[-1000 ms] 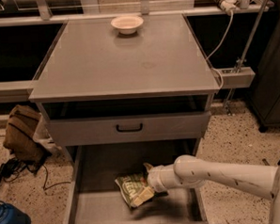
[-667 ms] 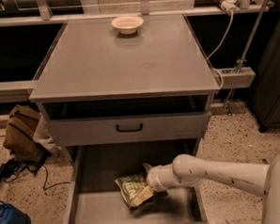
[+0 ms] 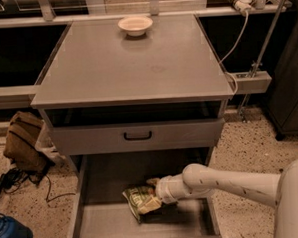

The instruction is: Pick green jalapeno chip bag from middle drawer and place on counter

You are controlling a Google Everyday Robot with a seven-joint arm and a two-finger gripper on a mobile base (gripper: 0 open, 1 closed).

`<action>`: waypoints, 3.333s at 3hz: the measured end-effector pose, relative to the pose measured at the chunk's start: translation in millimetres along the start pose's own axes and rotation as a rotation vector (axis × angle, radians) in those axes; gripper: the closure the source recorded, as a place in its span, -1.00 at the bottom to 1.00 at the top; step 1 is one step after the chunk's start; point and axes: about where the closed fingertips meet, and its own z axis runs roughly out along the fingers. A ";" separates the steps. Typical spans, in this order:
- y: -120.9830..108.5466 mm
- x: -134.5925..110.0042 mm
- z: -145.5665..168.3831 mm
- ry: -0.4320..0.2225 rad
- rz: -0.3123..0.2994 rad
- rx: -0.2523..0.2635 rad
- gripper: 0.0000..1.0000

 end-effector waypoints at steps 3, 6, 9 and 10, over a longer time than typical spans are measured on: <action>4.2 -16.5 -26.7 -0.009 -0.011 0.026 0.96; 38.1 -97.1 -148.1 -0.089 -0.133 0.202 1.00; 40.8 -179.8 -211.1 -0.072 -0.246 0.245 1.00; 47.1 -219.0 -242.0 -0.066 -0.331 0.292 1.00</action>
Offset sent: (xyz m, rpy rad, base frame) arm 0.0000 0.0000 0.0000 0.0000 0.0000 0.0000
